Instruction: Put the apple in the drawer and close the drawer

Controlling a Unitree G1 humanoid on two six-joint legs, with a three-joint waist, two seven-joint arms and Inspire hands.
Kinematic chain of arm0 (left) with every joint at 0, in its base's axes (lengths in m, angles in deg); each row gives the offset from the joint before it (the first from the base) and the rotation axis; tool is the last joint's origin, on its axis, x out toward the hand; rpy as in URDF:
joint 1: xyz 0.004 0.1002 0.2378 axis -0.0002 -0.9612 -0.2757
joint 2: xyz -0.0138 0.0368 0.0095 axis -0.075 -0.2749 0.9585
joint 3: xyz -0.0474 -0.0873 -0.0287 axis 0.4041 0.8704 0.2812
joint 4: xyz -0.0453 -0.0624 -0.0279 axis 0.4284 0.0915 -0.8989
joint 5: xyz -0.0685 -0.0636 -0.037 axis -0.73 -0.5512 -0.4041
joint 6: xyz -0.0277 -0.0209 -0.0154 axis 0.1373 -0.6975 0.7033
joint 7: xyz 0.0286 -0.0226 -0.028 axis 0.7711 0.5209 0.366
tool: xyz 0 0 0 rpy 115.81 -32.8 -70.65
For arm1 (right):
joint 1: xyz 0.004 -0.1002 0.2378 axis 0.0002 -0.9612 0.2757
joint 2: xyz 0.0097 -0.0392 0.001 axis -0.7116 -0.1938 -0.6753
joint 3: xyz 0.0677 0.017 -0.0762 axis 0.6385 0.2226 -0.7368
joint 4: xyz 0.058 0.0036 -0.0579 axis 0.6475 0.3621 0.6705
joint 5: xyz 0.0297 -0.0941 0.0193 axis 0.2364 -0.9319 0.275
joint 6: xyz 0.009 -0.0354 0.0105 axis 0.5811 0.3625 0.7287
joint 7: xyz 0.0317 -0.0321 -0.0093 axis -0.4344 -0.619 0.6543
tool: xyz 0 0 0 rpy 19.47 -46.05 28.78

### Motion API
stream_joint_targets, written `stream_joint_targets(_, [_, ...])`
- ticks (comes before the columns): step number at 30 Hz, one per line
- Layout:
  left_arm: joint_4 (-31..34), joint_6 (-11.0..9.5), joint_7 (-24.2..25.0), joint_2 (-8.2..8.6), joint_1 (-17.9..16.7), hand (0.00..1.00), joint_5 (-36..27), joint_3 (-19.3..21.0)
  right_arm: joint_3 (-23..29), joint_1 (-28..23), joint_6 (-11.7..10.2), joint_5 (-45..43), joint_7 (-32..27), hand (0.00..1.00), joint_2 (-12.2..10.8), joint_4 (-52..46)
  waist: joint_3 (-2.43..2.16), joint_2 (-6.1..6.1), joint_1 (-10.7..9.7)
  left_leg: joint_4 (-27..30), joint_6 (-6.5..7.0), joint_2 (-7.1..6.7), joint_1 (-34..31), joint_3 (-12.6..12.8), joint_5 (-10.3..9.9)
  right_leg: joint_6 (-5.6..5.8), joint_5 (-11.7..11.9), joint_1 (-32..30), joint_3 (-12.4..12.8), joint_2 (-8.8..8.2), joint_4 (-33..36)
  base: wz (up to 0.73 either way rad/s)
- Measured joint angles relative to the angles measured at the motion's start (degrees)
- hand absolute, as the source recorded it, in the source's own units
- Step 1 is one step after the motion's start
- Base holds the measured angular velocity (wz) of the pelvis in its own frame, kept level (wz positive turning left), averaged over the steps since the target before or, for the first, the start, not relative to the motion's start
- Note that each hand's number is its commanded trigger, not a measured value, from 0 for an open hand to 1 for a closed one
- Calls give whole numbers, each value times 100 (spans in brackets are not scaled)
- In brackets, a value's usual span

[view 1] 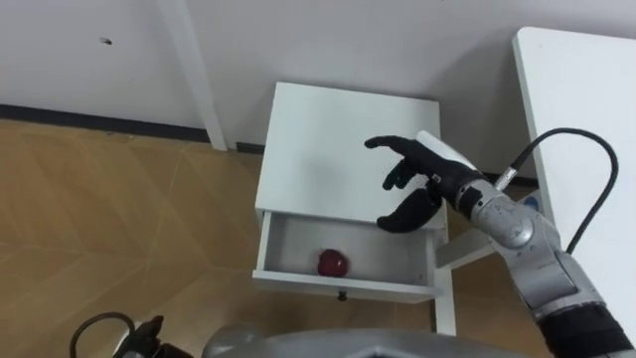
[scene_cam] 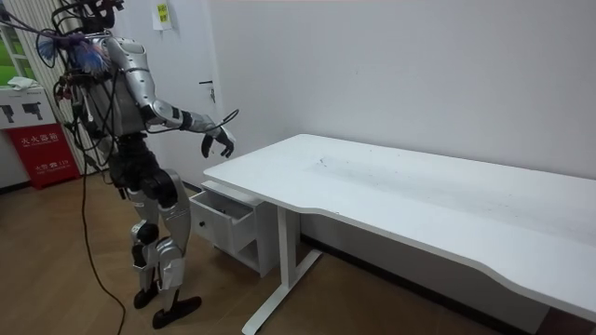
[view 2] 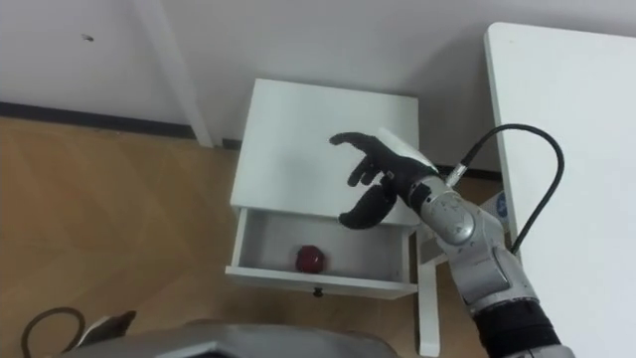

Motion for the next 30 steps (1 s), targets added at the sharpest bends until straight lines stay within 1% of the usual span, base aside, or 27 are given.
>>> stream_joint_targets(4, [30,0,-14,0,20,0,0,2,2,0,0,0,-13,0,1,29,-18,40,-6,-10,4,-3,21,2,3,2,1,5,4,0,-2,0])
stream_joint_targets(9, [25,-1,-51,4,5,0,0,7,6,-55,0,3,-42,0,0,108,-18,45,-4,-27,10,-7,67,1,6,5,3,57,0,0,-14,0])
stream_joint_targets(14, [-10,24,-157,21,-75,0,50,13,39,-102,1,2,-112,0,-9,484,-13,47,-35,-45,14,-15,119,6,9,13,8,98,-5,-9,-10,1])
stream_joint_targets(16, [-16,27,-160,55,-105,0,51,36,271,-241,4,9,-159,0,-144,896,-14,49,-33,-35,24,-22,124,5,3,20,9,125,-14,-20,-15,2])
stream_joint_targets(17, [-21,29,-165,63,-132,0,44,35,337,-245,-3,31,-215,0,-198,1067,-13,49,-55,-22,33,-21,118,4,-3,21,10,127,-15,-21,-16,0])
stream_joint_targets(18, [-26,41,-215,94,-198,0,40,33,488,-248,0,107,-356,0,-306,1427,-14,50,-109,10,54,-17,106,13,-17,26,8,132,-17,-26,-14,0])
stream_joint_targets(20, [-25,70,-257,148,-258,0,42,39,614,-326,-20,358,-590,0,-332,1903,-14,76,-171,43,81,-16,87,25,-34,47,0,129,-8,-40,-14,2])
stream_joint_targets(22, [-44,104,-256,197,-275,0,41,160,953,-550,-35,699,-794,0,-350,2511,-33,107,-235,119,130,-17,36,44,-68,94,-23,127,-19,-73,2,11])
stream_joint_targets(23, [-68,105,-256,201,-275,0,43,214,1040,-557,-38,753,-837,0,-356,2728,-39,118,-274,134,144,-19,30,71,-78,108,-30,128,-20,-82,14,12])
stream_joint_targets(25, [-70,118,-263,226,-275,0,42,350,1467,-561,-8,846,-1094,0,-399,3510,-56,157,-343,245,229,-42,-24,332,-162,178,-131,-22,-5,-207,336,-2])
stream_joint_targets(26, [-68,116,-260,233,-272,0,32,376,1569,-563,-8,923,-1145,0,-395,3661,-59,182,-374,295,246,-46,-49,346,-201,193,-172,-90,4,-248,461,0])
stream_joint_targets(27, [-69,115,-257,245,-240,0,30,471,1682,-584,-12,943,-1268,0,-384,3896,-69,243,-481,443,308,-68,-153,364,-309,259,-255,-277,23,-349,851,7])
stream_joint_targets(28, [-76,114,-261,243,-193,0,23,519,1850,-613,-11,963,-1382,0,-401,4073,-71,302,-522,514,380,-113,-190,360,-364,286,-282,-579,104,-483,1470,11])
stream_joint_targets(29, [-100,85,-263,229,-160,0,32,589,1887,-633,-16,1012,-1477,0,-398,4301,-70,302,-559,537,439,-179,-171,380,-389,302,-267,-950,192,-687,2304,10])
stream_joint_targets(30, [-161,75,-268,218,-144,0,41,607,1894,-651,-16,1044,-1508,0,-389,4466,-72,298,-603,592,491,-267,-172,380,-421,339,-227,-1125,214,-811,2687,16])
